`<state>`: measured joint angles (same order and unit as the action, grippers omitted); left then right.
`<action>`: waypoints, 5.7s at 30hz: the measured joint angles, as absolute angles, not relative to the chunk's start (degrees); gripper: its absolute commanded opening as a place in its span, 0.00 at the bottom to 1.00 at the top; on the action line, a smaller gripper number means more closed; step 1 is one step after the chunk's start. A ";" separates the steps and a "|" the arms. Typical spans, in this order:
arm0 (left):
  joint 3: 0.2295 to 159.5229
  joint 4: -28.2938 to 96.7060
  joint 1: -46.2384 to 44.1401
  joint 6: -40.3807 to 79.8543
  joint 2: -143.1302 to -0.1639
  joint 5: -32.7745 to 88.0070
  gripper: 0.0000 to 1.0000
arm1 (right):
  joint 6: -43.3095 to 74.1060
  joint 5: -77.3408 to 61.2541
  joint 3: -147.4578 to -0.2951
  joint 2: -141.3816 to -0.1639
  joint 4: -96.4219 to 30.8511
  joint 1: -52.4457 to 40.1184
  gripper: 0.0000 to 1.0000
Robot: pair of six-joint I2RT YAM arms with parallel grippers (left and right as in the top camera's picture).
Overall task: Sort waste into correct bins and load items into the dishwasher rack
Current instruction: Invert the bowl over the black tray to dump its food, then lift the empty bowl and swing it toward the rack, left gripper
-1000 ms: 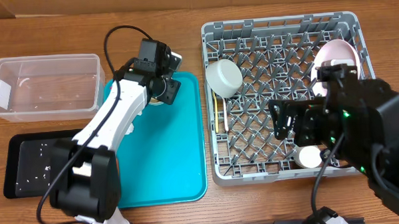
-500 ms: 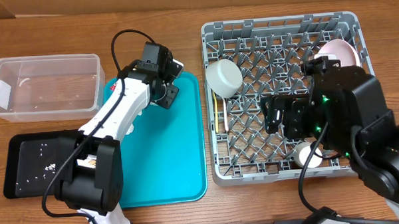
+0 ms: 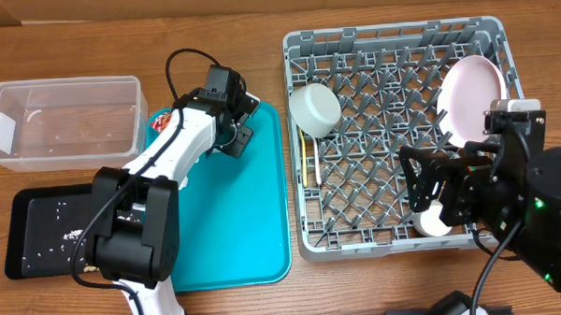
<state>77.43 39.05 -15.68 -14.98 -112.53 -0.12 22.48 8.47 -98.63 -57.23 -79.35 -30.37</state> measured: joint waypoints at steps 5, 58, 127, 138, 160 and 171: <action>79.07 41.54 -15.68 -13.06 -112.07 -0.97 0.04 | 22.46 8.56 -98.63 -57.82 -79.35 -30.37 1.00; 50.00 60.58 58.46 -23.70 -83.85 73.45 0.04 | 22.57 8.54 -98.63 -57.91 -81.78 -30.37 1.00; 46.81 96.68 51.62 -98.70 -93.01 85.78 0.04 | 25.28 7.86 -98.63 -57.91 -79.24 -30.37 1.00; 69.63 96.66 34.54 -85.58 -92.79 86.89 0.04 | 25.30 7.81 -98.63 -57.91 -78.91 -30.37 1.00; 123.02 69.78 7.29 -12.43 -91.20 33.54 0.04 | 25.45 6.79 -98.63 -57.91 -78.06 -30.37 1.00; 111.59 52.73 -12.45 -6.44 -91.42 34.65 0.04 | 25.52 4.62 -98.63 -57.91 -80.82 -30.37 1.00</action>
